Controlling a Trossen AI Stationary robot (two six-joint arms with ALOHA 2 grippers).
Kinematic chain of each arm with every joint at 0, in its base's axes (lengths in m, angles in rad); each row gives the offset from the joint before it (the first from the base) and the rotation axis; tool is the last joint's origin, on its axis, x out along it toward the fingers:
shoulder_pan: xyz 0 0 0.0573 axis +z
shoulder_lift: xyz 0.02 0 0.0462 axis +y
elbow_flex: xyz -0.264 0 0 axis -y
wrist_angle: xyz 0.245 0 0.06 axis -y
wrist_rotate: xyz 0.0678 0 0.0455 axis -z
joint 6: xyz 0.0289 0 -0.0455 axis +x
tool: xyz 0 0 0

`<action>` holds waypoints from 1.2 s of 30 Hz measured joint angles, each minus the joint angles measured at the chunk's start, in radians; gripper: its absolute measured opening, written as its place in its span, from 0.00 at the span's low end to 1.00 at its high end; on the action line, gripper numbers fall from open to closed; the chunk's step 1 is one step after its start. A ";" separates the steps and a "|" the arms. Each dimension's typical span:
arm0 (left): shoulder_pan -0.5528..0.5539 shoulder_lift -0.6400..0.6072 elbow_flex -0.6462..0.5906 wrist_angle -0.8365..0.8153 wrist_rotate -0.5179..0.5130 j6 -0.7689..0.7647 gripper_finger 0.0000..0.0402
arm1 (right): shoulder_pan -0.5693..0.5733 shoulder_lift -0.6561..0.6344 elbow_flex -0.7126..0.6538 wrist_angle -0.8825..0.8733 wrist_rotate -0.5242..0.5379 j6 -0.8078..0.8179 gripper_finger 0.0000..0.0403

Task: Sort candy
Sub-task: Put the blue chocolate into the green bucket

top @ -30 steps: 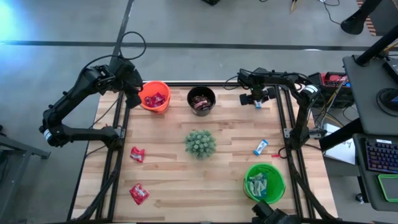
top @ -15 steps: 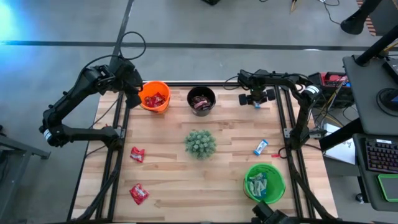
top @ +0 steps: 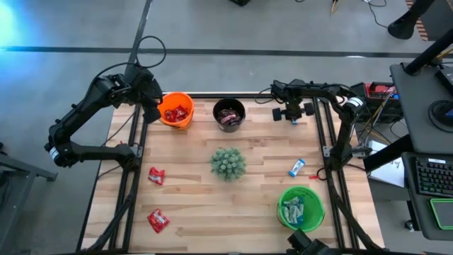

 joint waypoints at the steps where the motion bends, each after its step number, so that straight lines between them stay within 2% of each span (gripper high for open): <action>1: 0.000 0.000 0.000 0.000 0.000 0.000 0.34 | 0.000 0.000 -0.001 -0.011 0.000 0.000 0.04; 9: 0.000 0.000 0.000 0.005 0.000 0.000 0.34 | 0.000 -0.020 -0.001 -0.076 -0.009 -0.011 0.02; 16: 0.000 0.000 0.000 0.008 0.000 0.002 0.34 | 0.003 -0.144 0.000 -0.120 -0.017 -0.006 0.02; 28: 0.000 0.000 0.000 0.008 -0.001 0.008 0.34 | 0.087 -0.503 0.002 -0.149 -0.189 0.041 0.02; 36: 0.000 0.000 0.000 0.007 -0.003 0.009 0.34 | 0.183 -0.646 0.002 -0.162 -0.320 0.098 0.02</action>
